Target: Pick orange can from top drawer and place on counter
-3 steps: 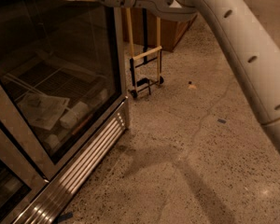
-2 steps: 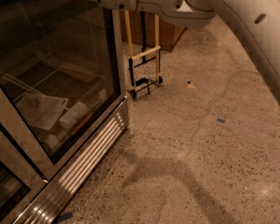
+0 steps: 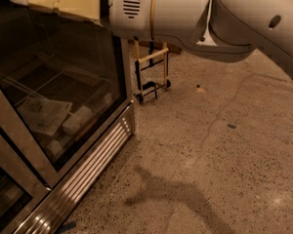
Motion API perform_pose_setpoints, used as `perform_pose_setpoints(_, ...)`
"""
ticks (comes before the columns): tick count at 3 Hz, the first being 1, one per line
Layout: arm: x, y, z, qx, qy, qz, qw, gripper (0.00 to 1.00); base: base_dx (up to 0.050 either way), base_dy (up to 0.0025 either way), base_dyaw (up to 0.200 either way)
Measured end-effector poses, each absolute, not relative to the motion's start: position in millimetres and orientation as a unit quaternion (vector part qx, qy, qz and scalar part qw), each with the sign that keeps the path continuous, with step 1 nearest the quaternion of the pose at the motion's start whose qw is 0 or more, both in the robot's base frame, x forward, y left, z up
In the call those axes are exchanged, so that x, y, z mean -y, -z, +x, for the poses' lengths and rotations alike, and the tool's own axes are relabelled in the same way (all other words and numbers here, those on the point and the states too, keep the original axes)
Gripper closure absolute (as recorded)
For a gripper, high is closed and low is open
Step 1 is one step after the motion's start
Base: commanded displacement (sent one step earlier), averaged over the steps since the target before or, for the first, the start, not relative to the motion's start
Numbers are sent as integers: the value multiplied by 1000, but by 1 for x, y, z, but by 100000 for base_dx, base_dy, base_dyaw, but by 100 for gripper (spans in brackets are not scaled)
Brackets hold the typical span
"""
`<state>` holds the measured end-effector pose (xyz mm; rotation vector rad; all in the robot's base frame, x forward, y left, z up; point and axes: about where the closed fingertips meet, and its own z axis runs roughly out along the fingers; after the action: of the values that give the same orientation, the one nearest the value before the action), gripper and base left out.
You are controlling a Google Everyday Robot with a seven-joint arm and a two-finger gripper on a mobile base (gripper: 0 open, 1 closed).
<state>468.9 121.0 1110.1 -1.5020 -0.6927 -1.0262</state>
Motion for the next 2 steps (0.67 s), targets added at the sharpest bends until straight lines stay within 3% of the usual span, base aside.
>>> perform_pose_setpoints(1, -123, -1114, 467, 300, 434, -639, 560, 0, 0, 0, 0)
perform_pose_setpoints(2, -152, -1104, 466, 272, 396, -634, 606, 0, 0, 0, 0)
